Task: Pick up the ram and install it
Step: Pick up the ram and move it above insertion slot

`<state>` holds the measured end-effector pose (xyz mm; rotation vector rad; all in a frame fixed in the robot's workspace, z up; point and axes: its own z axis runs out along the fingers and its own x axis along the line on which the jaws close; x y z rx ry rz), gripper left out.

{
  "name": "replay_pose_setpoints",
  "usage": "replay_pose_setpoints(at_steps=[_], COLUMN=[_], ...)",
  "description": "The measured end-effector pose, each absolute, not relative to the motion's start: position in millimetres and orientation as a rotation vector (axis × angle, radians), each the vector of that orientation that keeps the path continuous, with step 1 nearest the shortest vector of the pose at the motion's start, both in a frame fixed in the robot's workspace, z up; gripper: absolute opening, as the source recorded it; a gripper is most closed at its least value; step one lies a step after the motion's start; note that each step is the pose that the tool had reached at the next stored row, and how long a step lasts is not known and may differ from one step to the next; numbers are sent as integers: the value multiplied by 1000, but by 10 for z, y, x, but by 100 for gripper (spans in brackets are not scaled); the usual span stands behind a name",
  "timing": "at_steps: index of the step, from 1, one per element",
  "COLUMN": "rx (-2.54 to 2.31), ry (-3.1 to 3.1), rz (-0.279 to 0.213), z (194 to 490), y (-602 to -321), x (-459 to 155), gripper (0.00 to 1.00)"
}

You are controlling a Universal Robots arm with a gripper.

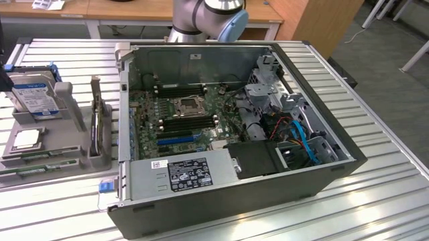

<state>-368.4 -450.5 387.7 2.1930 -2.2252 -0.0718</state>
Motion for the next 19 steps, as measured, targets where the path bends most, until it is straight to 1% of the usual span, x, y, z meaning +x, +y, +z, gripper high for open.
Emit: replay_pose_setpoints(at_steps=[3, 19], rx=[2193, 2193], ry=[-2225, -2225], rz=[-72, -72], z=[3859, 3569], y=[-4505, -4509], x=[-3684, -3684], gripper=[11, 11])
